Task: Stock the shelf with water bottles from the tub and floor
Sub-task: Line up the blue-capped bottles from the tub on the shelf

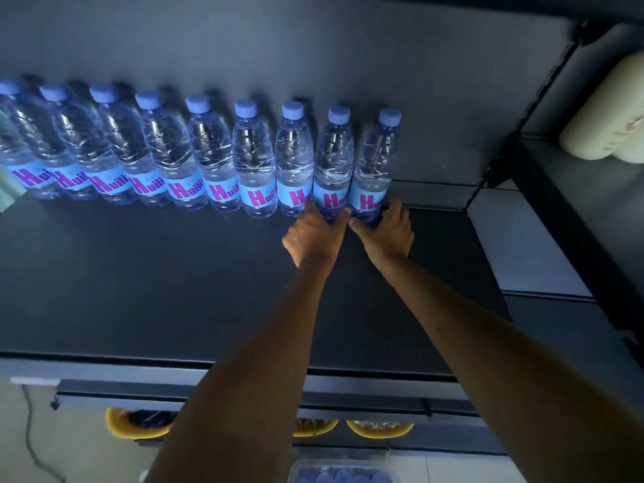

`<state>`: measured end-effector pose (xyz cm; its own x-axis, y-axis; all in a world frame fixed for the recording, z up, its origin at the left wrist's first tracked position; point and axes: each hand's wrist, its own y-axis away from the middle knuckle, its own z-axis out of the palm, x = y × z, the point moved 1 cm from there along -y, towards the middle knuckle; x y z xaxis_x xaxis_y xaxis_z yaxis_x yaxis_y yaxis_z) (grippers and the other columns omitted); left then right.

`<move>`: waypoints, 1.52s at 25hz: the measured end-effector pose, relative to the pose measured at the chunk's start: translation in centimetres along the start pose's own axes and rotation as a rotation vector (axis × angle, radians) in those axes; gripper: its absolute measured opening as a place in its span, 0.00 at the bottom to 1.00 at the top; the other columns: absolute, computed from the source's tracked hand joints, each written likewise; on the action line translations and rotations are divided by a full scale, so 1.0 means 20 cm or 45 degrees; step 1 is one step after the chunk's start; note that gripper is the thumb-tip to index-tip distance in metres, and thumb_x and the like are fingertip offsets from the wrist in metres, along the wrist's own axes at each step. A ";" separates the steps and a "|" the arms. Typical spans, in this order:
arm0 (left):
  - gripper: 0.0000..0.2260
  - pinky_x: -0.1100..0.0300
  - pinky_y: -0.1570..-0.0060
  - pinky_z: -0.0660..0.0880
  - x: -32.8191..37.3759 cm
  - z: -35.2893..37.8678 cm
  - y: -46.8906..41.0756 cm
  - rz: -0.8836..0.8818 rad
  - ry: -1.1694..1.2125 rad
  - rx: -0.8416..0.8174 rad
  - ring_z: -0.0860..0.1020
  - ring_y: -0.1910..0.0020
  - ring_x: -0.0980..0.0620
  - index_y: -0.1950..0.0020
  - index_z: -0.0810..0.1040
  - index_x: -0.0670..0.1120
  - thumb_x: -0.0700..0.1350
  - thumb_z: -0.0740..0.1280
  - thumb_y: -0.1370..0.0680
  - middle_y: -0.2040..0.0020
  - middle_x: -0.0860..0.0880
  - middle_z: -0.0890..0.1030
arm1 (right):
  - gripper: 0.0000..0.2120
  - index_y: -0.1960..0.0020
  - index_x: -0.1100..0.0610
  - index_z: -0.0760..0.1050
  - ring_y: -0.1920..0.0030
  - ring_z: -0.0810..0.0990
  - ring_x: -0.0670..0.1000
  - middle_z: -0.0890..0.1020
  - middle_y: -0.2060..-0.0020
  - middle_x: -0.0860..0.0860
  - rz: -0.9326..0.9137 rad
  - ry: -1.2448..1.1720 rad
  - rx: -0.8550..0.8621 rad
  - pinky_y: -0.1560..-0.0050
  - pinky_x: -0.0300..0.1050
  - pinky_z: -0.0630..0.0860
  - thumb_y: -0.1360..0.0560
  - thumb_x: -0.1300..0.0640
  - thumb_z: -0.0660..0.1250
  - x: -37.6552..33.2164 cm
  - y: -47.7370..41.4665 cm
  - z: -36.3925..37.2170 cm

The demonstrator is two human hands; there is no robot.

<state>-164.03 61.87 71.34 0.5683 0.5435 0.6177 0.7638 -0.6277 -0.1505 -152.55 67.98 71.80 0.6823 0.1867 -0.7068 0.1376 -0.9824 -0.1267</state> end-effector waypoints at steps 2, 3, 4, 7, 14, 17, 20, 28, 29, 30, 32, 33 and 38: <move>0.27 0.52 0.55 0.71 -0.02 -0.03 0.01 0.024 0.084 -0.060 0.82 0.49 0.42 0.43 0.73 0.47 0.69 0.65 0.25 0.49 0.48 0.83 | 0.38 0.26 0.57 0.65 0.31 0.73 0.57 0.73 0.33 0.56 -0.051 -0.075 0.012 0.32 0.57 0.70 0.29 0.44 0.77 0.00 0.11 -0.03; 0.24 0.52 0.53 0.73 -0.04 -0.05 0.02 0.054 0.140 -0.097 0.82 0.49 0.43 0.44 0.73 0.48 0.67 0.66 0.25 0.49 0.49 0.83 | 0.38 0.24 0.56 0.64 0.31 0.72 0.56 0.72 0.32 0.55 -0.122 -0.062 -0.015 0.32 0.56 0.70 0.28 0.46 0.76 0.01 0.18 -0.05; 0.22 0.51 0.51 0.74 -0.07 -0.08 0.04 0.096 0.206 -0.142 0.82 0.48 0.44 0.43 0.74 0.48 0.64 0.68 0.24 0.50 0.49 0.82 | 0.38 0.23 0.56 0.62 0.30 0.72 0.55 0.72 0.31 0.55 -0.193 -0.030 -0.044 0.32 0.55 0.71 0.26 0.47 0.75 0.02 0.25 -0.07; 0.20 0.48 0.44 0.76 -0.14 -0.18 0.20 0.297 0.323 -0.286 0.81 0.48 0.47 0.37 0.77 0.48 0.57 0.71 0.24 0.52 0.48 0.82 | 0.36 0.22 0.59 0.63 0.30 0.73 0.56 0.71 0.30 0.56 -0.254 0.011 -0.051 0.32 0.56 0.74 0.23 0.49 0.73 0.05 0.46 -0.17; 0.14 0.52 0.43 0.70 -0.24 -0.40 0.87 0.661 0.421 -0.307 0.76 0.45 0.47 0.38 0.80 0.47 0.48 0.71 0.23 0.46 0.49 0.80 | 0.19 0.33 0.61 0.77 0.40 0.79 0.56 0.79 0.39 0.56 -0.278 -0.035 0.174 0.40 0.58 0.78 0.21 0.55 0.68 0.20 1.09 -0.36; 0.10 0.61 0.47 0.69 -0.37 -0.46 1.23 0.711 0.576 -0.339 0.75 0.49 0.50 0.43 0.80 0.45 0.43 0.71 0.23 0.48 0.51 0.79 | 0.15 0.37 0.60 0.80 0.39 0.79 0.54 0.80 0.41 0.54 -0.256 -0.079 0.240 0.40 0.57 0.77 0.22 0.55 0.68 0.36 1.45 -0.39; 0.09 0.62 0.49 0.71 -0.58 -0.41 1.57 0.626 0.599 -0.451 0.74 0.51 0.51 0.44 0.80 0.42 0.38 0.72 0.24 0.49 0.49 0.78 | 0.14 0.38 0.57 0.80 0.39 0.79 0.52 0.81 0.41 0.51 -0.126 -0.109 0.213 0.40 0.54 0.77 0.21 0.53 0.67 0.57 1.75 -0.34; 0.13 0.47 0.44 0.74 -1.26 0.16 2.34 0.163 0.274 -0.770 0.77 0.45 0.42 0.42 0.78 0.40 0.42 0.73 0.24 0.46 0.44 0.79 | 0.16 0.39 0.62 0.79 0.42 0.79 0.59 0.81 0.43 0.56 0.330 -0.045 -0.130 0.41 0.56 0.76 0.25 0.58 0.74 1.33 2.52 -0.02; 0.14 0.46 0.42 0.74 -1.35 0.24 2.42 0.112 0.233 -0.814 0.77 0.43 0.42 0.41 0.78 0.40 0.44 0.73 0.24 0.45 0.44 0.79 | 0.18 0.38 0.61 0.78 0.40 0.79 0.59 0.81 0.42 0.56 0.405 -0.014 -0.180 0.39 0.56 0.76 0.25 0.56 0.75 1.44 2.60 0.04; 0.16 0.45 0.40 0.74 -1.44 0.36 2.50 0.073 0.189 -0.859 0.76 0.42 0.42 0.40 0.78 0.40 0.45 0.73 0.24 0.44 0.44 0.79 | 0.20 0.36 0.61 0.78 0.39 0.78 0.58 0.80 0.40 0.55 0.482 0.013 -0.230 0.38 0.55 0.75 0.25 0.55 0.75 1.57 2.68 0.11; 0.19 0.44 0.38 0.73 -1.62 0.62 2.62 0.066 0.097 -0.929 0.75 0.39 0.42 0.37 0.77 0.40 0.48 0.73 0.24 0.41 0.43 0.79 | 0.23 0.33 0.60 0.76 0.37 0.77 0.58 0.78 0.38 0.55 0.584 0.064 -0.306 0.36 0.54 0.75 0.25 0.52 0.75 1.84 2.79 0.29; 0.21 0.45 0.37 0.72 -1.71 0.77 2.67 0.079 0.055 -0.961 0.75 0.38 0.41 0.36 0.77 0.40 0.50 0.73 0.24 0.41 0.43 0.79 | 0.24 0.32 0.59 0.75 0.37 0.77 0.58 0.78 0.37 0.55 0.620 0.083 -0.341 0.36 0.53 0.75 0.25 0.51 0.75 1.99 2.83 0.39; 0.26 0.47 0.39 0.71 -2.04 1.53 2.76 0.263 -0.112 -0.970 0.76 0.38 0.40 0.33 0.75 0.41 0.55 0.71 0.24 0.39 0.41 0.79 | 0.28 0.28 0.59 0.71 0.33 0.74 0.56 0.75 0.34 0.56 0.717 0.154 -0.358 0.35 0.53 0.75 0.23 0.49 0.72 2.65 2.83 0.91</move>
<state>-135.73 22.19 14.18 0.7223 0.3963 0.5668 0.2385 -0.9120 0.3337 -121.59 22.14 14.51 0.7787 -0.3414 -0.5264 -0.0939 -0.8930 0.4402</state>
